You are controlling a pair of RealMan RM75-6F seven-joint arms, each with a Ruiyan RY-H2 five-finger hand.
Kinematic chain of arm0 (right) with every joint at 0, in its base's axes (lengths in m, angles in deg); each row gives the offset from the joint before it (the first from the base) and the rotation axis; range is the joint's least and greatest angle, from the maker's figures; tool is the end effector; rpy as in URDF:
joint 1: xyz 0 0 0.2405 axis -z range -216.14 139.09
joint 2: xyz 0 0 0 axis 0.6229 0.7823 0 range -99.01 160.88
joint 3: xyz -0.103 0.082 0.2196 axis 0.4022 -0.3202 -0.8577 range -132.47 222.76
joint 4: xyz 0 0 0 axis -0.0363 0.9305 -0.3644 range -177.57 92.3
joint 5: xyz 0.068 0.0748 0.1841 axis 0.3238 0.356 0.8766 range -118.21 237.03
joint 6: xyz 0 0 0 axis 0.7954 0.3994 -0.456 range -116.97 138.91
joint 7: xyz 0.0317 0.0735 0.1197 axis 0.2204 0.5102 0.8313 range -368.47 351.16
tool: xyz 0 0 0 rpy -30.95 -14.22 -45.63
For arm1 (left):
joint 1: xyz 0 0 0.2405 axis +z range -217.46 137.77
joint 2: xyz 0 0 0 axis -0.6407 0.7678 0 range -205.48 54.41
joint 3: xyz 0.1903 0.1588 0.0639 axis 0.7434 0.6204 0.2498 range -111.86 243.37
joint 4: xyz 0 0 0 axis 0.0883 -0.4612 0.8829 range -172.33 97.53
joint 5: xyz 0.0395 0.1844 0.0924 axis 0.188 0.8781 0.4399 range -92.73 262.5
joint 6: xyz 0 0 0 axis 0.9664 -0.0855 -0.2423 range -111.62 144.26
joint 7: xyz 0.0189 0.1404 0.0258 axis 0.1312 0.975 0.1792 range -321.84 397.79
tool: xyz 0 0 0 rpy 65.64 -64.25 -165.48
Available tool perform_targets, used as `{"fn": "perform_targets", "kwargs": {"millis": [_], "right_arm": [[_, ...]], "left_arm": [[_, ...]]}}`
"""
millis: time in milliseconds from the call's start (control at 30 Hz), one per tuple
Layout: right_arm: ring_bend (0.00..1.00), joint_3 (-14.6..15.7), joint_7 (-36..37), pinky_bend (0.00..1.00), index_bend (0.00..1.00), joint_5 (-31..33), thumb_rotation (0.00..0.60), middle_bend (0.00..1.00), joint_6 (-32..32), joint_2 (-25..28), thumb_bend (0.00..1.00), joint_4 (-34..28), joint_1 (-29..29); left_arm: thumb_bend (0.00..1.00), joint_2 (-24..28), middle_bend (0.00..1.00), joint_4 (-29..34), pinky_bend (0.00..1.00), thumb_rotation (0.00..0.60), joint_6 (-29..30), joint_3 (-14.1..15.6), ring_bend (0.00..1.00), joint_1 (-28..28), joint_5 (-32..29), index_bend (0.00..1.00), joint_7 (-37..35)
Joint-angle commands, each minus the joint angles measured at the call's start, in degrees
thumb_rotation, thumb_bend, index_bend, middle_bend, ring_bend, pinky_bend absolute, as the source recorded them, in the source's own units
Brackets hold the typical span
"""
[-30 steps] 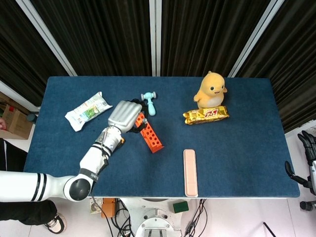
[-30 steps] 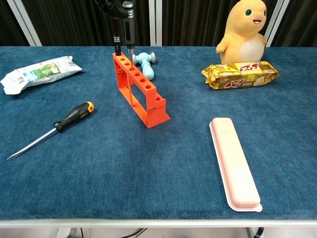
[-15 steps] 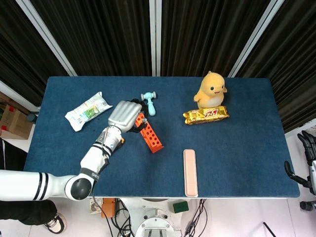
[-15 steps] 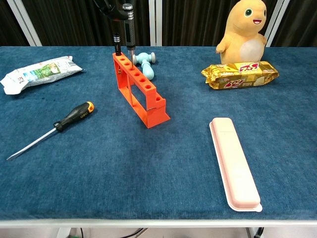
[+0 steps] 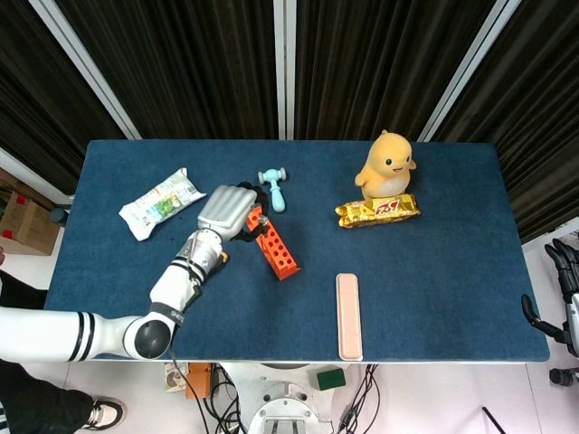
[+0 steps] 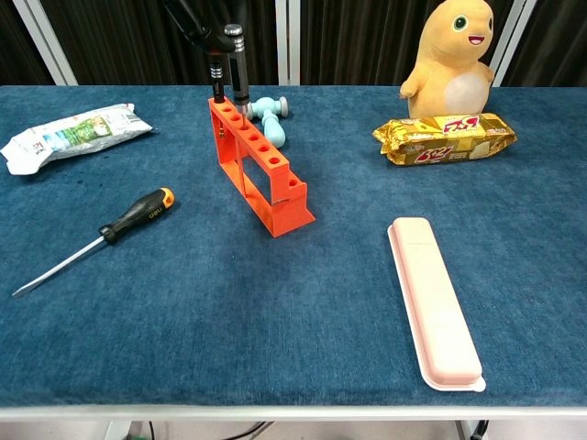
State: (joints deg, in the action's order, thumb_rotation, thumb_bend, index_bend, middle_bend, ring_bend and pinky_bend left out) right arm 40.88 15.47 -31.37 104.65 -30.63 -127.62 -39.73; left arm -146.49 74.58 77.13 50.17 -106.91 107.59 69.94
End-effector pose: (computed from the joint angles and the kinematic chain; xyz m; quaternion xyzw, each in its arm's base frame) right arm -0.3255 -0.1650 0.2036 0.5308 -0.4033 0.5099 0.5437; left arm -0.0127 0.3590 0.0611 -0.7235 -0.4298 -0.3699 0.3936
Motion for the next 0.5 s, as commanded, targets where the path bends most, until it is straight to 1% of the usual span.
{"fn": "perform_targets", "kwargs": {"millis": [33,500], "right_arm": [[0.0,-0.1,0.1,0.0,0.0,0.2,0.6,0.0,-0.2,0.0,0.42,0.0,0.0],[0.0,-0.1,0.0,0.0,0.0,0.2,0.6,0.0,-0.2,0.0,0.42,0.0,-0.1]], "left_arm": [[0.35,-0.4,0.34,-0.7,0.38,0.6,-0.4,0.4,0.22,0.3,0.8,0.62,-0.5],[0.35,-1.5,0.33,-2.8,0.38,0.6,-1.6,1.0,0.22,0.9,1.6,0.62,-2.2]]}}
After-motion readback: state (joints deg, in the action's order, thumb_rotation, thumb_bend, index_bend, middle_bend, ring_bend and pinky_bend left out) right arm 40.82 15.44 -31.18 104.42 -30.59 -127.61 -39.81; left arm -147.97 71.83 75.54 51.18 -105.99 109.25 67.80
